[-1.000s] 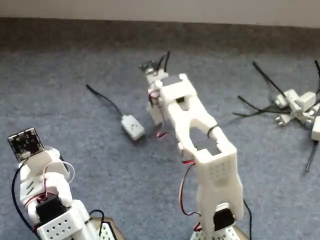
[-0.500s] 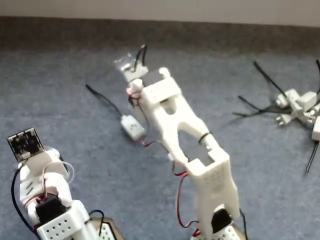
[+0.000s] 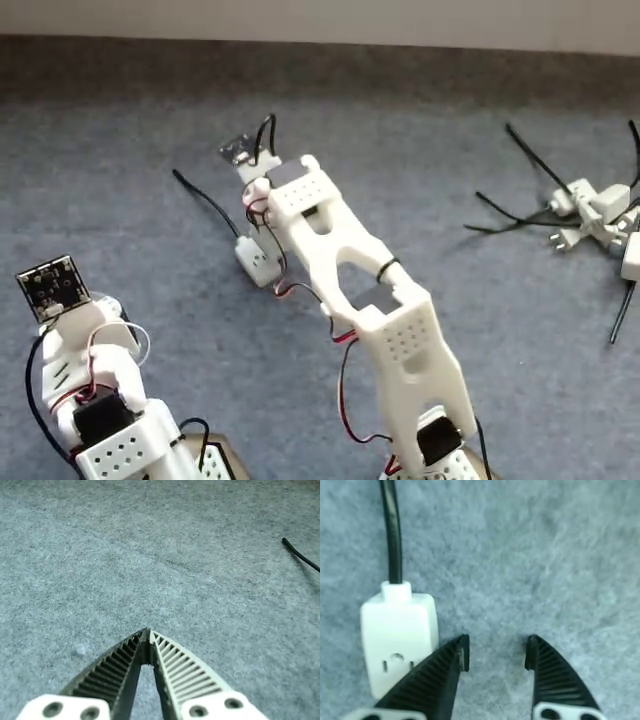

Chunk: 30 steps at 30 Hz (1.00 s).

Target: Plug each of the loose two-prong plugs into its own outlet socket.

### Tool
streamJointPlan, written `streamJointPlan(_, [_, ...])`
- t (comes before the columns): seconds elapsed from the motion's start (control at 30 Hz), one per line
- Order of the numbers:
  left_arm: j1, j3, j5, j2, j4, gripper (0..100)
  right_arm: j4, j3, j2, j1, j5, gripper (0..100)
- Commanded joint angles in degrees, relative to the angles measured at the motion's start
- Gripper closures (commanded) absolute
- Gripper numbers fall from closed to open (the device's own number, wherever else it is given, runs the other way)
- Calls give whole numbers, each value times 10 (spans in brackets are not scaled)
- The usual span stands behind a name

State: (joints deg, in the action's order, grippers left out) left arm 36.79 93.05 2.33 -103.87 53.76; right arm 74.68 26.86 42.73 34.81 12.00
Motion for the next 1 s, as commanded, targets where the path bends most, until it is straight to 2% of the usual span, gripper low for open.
streamJointPlan(0.0, [-13,-4,0,-2,-11,993,-6,17,4,-15,-3,807])
streamJointPlan(0.13, [-13,-4,0,-2,-11,993,31,58,-29,-20,-6,807])
streamJointPlan(0.3, [-13,-4,0,-2,-11,993,87,113,-68,30,-7,807])
streamJointPlan(0.5, [-13,-4,0,-2,-11,993,86,117,-61,63,-7,807])
streamJointPlan(0.97, [-13,-4,0,-2,-11,993,87,123,87,-52,-4,807])
